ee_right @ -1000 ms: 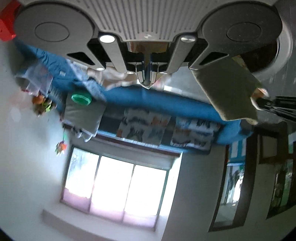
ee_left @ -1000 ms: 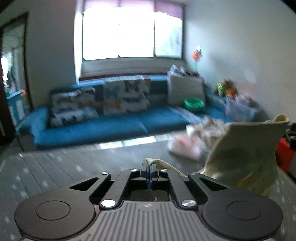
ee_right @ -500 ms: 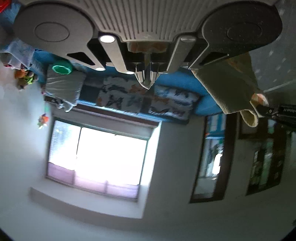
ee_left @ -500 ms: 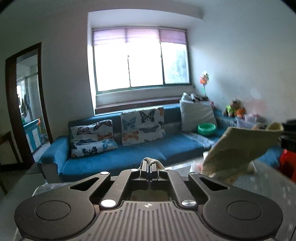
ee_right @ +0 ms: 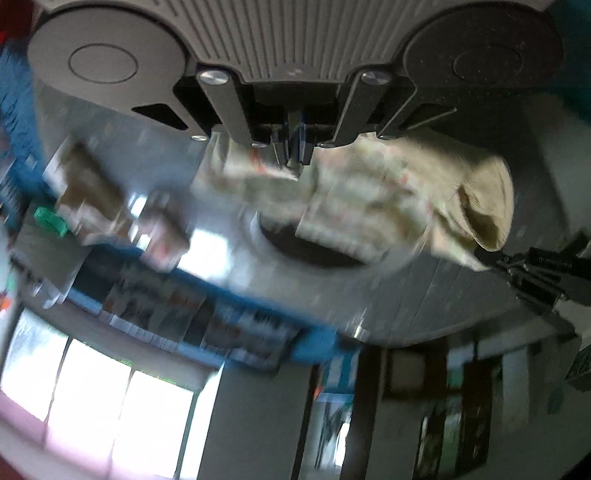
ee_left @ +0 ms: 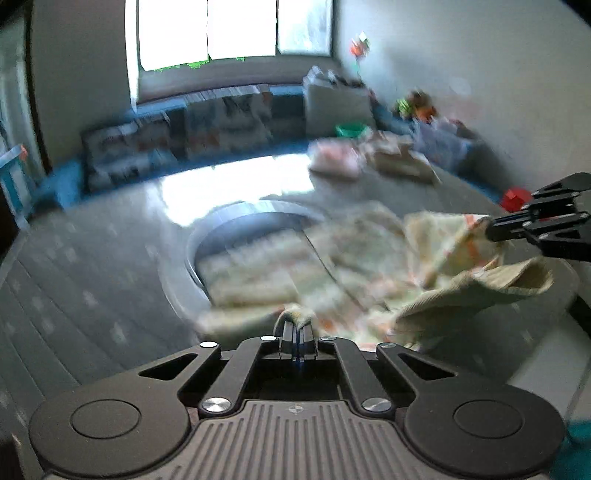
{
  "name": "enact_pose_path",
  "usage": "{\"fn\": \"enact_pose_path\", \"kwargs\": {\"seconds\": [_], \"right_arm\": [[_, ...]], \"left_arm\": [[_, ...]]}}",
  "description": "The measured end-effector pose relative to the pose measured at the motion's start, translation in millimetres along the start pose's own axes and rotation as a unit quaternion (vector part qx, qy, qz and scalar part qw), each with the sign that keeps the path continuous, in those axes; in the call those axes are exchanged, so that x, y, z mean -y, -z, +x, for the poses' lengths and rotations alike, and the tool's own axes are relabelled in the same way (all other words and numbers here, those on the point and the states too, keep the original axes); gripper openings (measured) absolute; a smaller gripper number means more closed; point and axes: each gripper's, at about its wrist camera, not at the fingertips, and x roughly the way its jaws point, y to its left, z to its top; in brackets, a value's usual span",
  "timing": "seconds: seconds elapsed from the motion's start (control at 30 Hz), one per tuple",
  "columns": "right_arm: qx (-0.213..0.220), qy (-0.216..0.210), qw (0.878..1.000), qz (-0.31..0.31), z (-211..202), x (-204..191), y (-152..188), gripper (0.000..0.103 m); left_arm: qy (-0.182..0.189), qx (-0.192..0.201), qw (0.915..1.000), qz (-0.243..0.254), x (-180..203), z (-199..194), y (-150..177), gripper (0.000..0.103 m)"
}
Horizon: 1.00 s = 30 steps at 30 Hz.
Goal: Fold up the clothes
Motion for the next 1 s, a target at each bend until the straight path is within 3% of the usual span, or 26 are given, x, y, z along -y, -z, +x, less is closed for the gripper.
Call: {"fn": "enact_pose_path", "kwargs": {"seconds": [0.2,0.27,0.37,0.43,0.53,0.63,1.0], "right_arm": [[-0.062,-0.028,0.998,0.015,4.0,-4.2,35.1,0.023],[-0.060,-0.022,0.998,0.023,-0.8,2.0,32.6,0.040],[-0.048,-0.005,0.998,0.033,-4.9,10.3,28.2,0.050],[-0.037,0.007,0.999,0.037,-3.0,16.3,24.6,0.061],[-0.023,0.011,0.998,0.052,10.0,27.7,16.4,0.064],[-0.016,0.009,0.998,0.068,29.8,37.9,9.7,0.073],[-0.021,0.036,0.990,0.132,113.8,82.0,-9.8,0.073]], "left_arm": [[0.032,-0.046,0.9984,0.007,8.2,1.3,30.2,0.010],[0.028,-0.042,0.9987,0.008,4.1,-3.9,29.5,0.014],[0.019,-0.021,0.9995,0.012,-4.8,-15.1,22.2,0.027],[0.006,0.000,0.9999,0.016,-11.5,-22.4,14.6,0.044],[-0.017,0.019,0.9996,0.011,-21.6,-21.4,5.0,0.047],[-0.041,0.018,0.9990,-0.007,-34.8,-1.6,-5.4,0.047],[-0.083,-0.024,0.9934,-0.076,-76.9,112.1,-40.4,0.042]]}}
